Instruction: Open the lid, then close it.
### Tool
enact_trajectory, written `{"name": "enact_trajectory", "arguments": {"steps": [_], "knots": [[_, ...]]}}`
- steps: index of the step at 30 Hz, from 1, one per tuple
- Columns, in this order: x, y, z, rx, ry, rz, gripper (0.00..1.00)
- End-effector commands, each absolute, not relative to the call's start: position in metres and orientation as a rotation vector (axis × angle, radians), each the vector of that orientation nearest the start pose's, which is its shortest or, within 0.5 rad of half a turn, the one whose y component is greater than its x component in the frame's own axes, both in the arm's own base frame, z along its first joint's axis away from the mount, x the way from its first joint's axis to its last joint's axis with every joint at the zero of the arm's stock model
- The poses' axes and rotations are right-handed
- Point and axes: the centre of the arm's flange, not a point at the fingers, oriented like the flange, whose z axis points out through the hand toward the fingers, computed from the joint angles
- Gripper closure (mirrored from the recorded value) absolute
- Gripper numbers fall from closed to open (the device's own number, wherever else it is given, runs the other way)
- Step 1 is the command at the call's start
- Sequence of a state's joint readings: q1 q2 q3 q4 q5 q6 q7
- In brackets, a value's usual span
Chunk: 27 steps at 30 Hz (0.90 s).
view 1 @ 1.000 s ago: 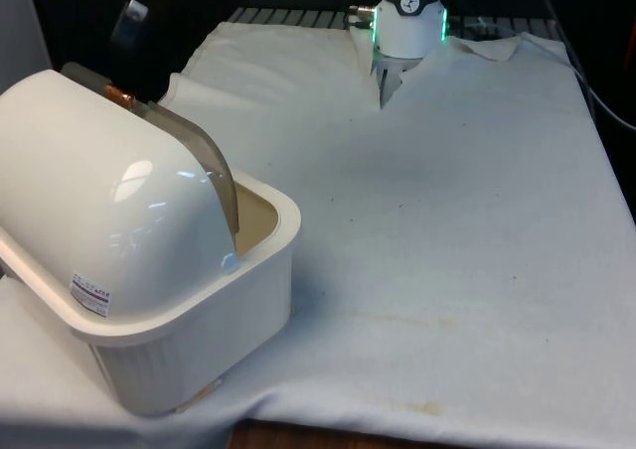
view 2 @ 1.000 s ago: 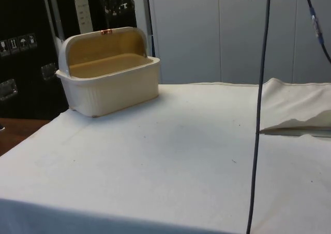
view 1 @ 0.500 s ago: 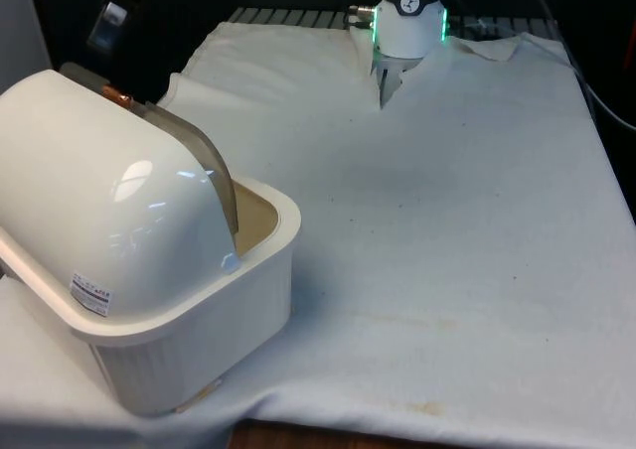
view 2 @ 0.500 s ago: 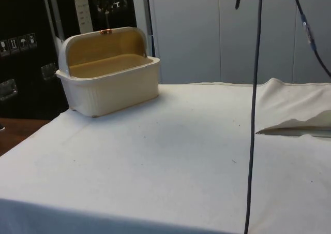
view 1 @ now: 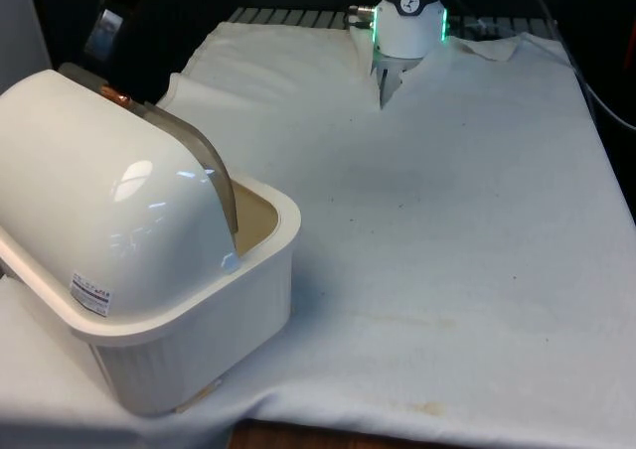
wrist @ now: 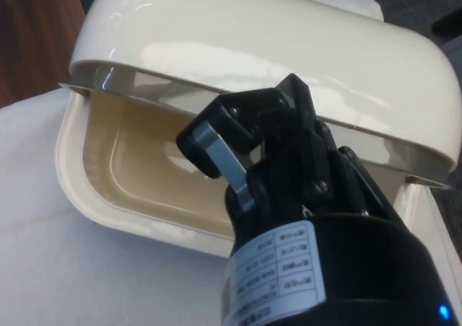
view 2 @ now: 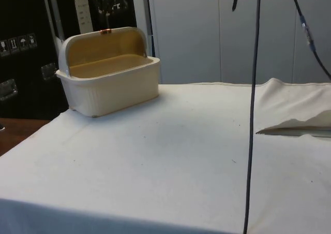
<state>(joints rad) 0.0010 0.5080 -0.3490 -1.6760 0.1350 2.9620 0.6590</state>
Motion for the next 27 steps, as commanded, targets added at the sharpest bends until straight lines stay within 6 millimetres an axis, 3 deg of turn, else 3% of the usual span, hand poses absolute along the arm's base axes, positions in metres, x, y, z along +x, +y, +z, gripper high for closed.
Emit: {"name": "enact_trajectory", "arguments": {"steps": [1,16,27], "knots": [[0.694,-0.214,0.416,-2.469,1.39,-1.199,1.0],[0.708,-0.219,0.401,-2.491,1.437,-1.158,1.0],[0.706,-0.217,0.394,-2.533,1.462,-1.091,1.0]]}}
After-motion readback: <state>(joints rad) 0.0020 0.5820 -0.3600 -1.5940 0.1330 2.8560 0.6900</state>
